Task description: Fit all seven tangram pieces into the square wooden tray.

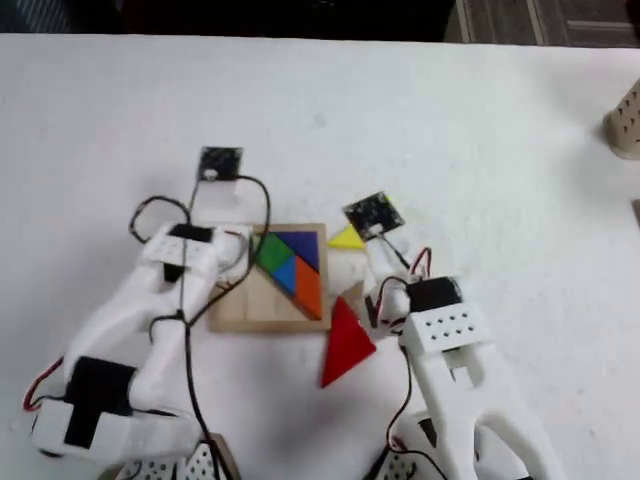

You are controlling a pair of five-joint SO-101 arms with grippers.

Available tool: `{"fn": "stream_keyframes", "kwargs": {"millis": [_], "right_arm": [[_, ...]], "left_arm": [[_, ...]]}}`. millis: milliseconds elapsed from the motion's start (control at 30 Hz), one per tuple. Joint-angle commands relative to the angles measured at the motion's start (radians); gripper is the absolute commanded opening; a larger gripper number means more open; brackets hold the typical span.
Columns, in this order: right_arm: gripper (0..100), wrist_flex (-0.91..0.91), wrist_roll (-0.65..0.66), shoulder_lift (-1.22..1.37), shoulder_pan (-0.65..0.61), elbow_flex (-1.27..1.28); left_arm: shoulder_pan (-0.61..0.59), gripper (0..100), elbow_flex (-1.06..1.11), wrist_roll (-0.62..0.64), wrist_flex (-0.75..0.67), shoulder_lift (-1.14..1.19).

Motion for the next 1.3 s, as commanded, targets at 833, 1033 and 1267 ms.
{"fn": "stream_keyframes", "kwargs": {"millis": [833,1033,1267], "right_arm": [[13.5,-0.239,-0.434,0.452,-0.165,-0.199],[10.2,-0.24,-0.436,0.486,-0.134,-0.21],[10.2,-0.286,-0.431,0.479,-0.027,-0.212]], "left_arm": [[-0.097,2,-0.031,-0.011,0.006,-0.064],[-0.097,2,-0.029,-0.011,0.014,-0.064],[-0.097,2,-0.029,-0.011,0.014,-0.064]]}}
